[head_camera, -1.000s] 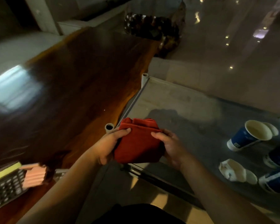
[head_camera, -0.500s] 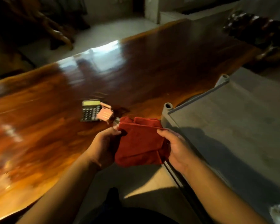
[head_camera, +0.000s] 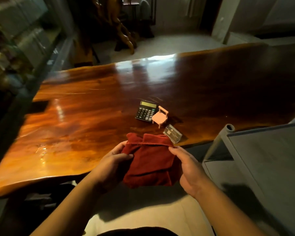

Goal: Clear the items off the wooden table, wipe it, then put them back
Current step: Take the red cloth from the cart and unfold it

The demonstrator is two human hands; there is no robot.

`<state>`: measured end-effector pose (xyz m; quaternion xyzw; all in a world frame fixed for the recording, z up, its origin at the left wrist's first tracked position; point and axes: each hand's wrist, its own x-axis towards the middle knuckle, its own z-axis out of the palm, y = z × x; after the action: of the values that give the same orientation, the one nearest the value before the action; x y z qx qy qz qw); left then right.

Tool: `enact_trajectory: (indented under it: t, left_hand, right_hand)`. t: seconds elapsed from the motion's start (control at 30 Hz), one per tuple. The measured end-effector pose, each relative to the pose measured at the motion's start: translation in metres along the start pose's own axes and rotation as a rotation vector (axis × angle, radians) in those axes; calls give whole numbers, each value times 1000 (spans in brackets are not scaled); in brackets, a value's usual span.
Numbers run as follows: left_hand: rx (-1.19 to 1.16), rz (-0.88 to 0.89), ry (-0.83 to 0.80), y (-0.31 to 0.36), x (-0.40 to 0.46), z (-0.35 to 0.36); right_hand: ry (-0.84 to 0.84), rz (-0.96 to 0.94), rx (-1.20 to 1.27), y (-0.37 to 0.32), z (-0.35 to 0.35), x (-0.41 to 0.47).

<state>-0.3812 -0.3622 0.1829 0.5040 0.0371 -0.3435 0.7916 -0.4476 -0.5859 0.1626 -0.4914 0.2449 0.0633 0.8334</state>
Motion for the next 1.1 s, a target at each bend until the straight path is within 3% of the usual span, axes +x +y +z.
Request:
enact_trajectory:
  t: [0.37,0.67,1.1]
  left_hand:
    - [-62,82,146,30,-97,-120]
    - [-60,139,281,44,-157,-214]
    - [2,107,426,52,-115,-294]
  right_hand:
    - [-3,66,8,77,139,-18]
    - [-110,156,-20,131,240,-19]
    - [-120,248,-180,165,286,72]
